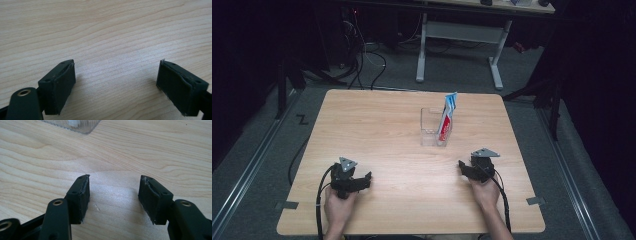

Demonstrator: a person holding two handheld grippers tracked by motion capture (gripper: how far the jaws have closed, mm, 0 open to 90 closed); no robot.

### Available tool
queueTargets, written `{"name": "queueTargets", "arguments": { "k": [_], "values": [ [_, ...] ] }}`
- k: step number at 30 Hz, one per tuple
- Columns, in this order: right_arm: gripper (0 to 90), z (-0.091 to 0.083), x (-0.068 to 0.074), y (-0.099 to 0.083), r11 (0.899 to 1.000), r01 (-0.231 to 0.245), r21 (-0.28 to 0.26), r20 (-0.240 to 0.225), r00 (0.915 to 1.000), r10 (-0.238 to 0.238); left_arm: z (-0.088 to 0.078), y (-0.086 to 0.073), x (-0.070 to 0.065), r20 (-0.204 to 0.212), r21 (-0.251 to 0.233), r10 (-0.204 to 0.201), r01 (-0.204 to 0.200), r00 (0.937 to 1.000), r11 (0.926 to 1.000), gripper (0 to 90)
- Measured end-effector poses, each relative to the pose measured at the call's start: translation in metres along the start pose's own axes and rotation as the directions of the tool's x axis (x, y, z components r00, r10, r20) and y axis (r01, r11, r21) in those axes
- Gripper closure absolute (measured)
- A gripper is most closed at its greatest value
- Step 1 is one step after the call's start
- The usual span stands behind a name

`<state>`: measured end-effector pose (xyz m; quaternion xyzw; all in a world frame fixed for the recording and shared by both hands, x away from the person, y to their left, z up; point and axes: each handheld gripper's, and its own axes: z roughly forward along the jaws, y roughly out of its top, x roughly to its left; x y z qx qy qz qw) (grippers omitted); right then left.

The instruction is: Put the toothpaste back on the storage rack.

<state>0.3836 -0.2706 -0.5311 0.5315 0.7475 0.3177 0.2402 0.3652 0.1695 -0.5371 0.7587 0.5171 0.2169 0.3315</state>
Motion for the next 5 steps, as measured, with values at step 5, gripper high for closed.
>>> {"name": "queueTargets", "arguments": {
  "k": [5],
  "values": [
    [41.1, -0.0015, 0.0007, -0.0014, 1.0, -0.001, 0.0, 0.0, 1.0, 0.001, 0.0, 0.0, 0.0, 0.0, 0.0, 0.0, 0.0, 1.0, 1.0, 15.7]
  ]
}}
